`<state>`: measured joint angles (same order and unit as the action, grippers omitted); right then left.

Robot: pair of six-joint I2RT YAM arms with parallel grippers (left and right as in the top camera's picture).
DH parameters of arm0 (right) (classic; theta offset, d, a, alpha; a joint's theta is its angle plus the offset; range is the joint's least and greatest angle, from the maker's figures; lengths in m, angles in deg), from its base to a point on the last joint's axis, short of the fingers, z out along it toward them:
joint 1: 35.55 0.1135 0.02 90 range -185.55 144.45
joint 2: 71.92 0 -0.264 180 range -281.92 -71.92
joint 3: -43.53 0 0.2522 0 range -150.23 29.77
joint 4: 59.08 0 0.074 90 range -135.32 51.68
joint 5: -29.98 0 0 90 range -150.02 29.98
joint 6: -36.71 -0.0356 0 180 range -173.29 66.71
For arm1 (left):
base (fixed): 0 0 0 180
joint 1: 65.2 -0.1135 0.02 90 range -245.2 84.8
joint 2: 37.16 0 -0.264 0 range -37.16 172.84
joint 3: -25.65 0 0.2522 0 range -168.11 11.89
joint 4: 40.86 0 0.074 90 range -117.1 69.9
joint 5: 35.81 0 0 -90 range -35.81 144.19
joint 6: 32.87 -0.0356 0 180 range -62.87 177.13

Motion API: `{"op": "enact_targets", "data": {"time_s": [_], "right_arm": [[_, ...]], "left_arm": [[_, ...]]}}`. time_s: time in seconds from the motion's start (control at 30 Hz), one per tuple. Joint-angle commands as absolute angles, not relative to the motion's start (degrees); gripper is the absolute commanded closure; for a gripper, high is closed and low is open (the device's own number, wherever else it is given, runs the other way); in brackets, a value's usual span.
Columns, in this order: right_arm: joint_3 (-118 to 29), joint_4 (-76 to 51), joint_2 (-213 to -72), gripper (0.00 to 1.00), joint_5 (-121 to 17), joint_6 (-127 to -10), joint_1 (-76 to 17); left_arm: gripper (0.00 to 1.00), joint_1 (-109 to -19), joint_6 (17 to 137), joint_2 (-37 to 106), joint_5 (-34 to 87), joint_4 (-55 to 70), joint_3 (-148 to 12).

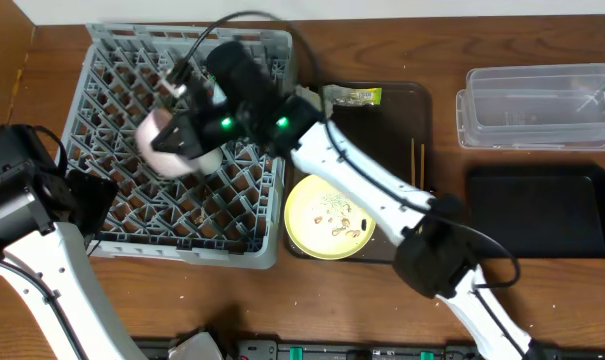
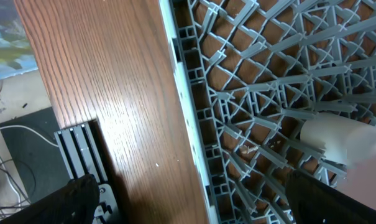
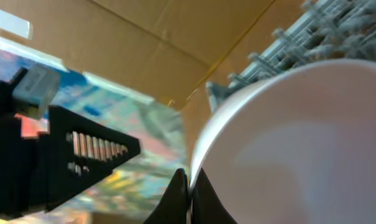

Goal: Sort waste into correct bins and load items into the dishwasher
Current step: 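Carry the pink bowl with the right gripper into the rack's lower left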

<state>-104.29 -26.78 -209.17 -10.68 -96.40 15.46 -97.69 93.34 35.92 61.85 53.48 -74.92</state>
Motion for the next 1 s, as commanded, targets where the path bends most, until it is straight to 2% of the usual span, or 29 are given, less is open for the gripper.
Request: {"op": "enact_targets", "data": {"time_s": [0.0, 0.3, 0.5, 0.73, 0.83, 0.97], "right_arm": [[-104.95, -29.27, -208.55, 0.99, -10.31, -109.51, 18.03], [-101.39, -27.04, -208.93, 0.99, -16.23, -118.67, 22.01], [-100.53, -27.41, -208.97, 0.99, -14.83, -119.5, 20.44], [-98.85, -26.45, -208.99, 0.99, -12.54, -120.16, 19.59], [-95.38, -34.12, -208.99, 0.99, -10.02, -121.21, 20.37], [-91.62, -46.75, -208.99, 0.99, -9.21, -125.32, 20.5]], "left_arm": [[0.04, -97.94, 93.45, 35.81, 62.16, 53.65, -74.59], [0.04, -97.94, 92.72, 35.81, 62.99, 53.67, -74.57], [0.04, -98.7, 94.87, 35.81, 73.72, 56.05, -74.59], [0.04, -108.56, 103.41, 35.81, 77.39, 59.73, -74.59], [0.04, -113.8, 106.36, 35.81, 75.58, 61.32, -74.59], [0.04, -115.4, 106.34, 35.81, 73.46, 61.72, -74.59]]}}
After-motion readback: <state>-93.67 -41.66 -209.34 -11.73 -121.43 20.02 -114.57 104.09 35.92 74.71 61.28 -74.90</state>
